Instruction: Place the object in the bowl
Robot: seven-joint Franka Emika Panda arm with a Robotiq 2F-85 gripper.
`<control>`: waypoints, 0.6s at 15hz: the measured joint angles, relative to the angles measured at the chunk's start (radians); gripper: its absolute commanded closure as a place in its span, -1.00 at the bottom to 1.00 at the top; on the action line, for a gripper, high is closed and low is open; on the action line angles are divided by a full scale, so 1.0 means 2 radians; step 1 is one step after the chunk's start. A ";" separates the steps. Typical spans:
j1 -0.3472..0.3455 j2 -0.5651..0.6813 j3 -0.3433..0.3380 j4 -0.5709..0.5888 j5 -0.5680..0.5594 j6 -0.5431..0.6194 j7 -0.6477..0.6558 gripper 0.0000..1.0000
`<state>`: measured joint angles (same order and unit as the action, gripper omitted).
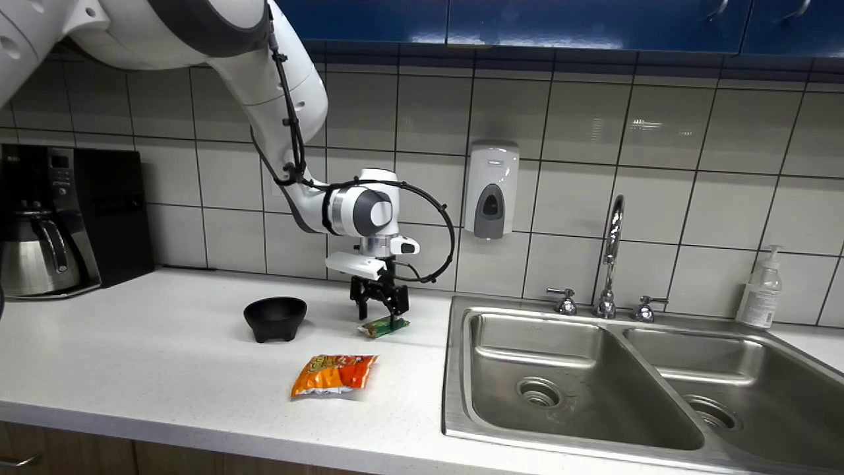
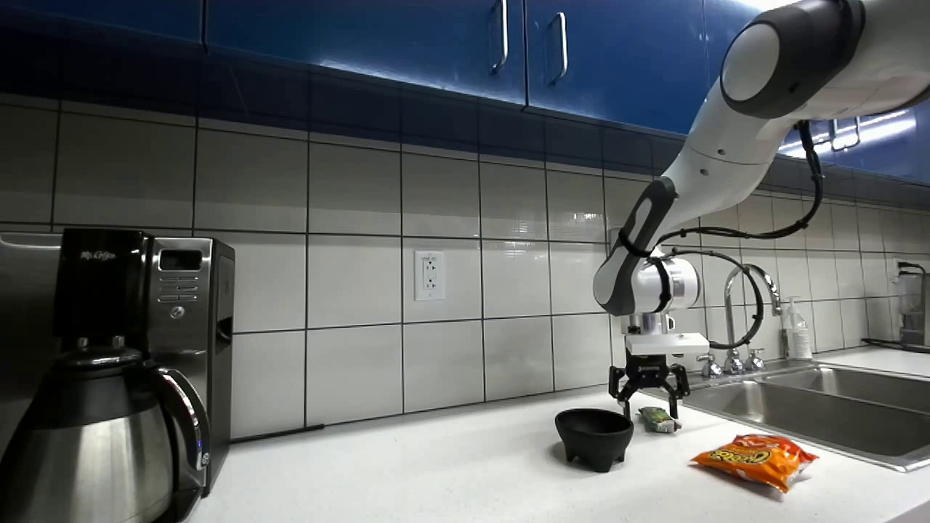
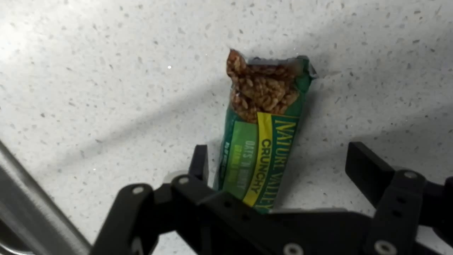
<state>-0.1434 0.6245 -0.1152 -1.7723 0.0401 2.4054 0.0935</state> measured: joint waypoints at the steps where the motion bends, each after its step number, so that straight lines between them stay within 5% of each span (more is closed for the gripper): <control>1: 0.000 0.003 0.000 0.003 0.000 0.000 0.000 -1.00; 3: -0.002 0.005 0.000 0.005 0.003 0.000 -0.001 -1.00; 4: -0.003 0.005 0.000 0.005 0.005 0.000 -0.001 -0.50; 5: -0.003 0.005 0.000 0.005 0.006 0.000 -0.002 -0.47; 9: -0.005 0.005 0.000 0.005 0.007 0.000 -0.003 0.16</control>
<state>-0.1530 0.6346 -0.1152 -1.7624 0.0550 2.4057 0.0879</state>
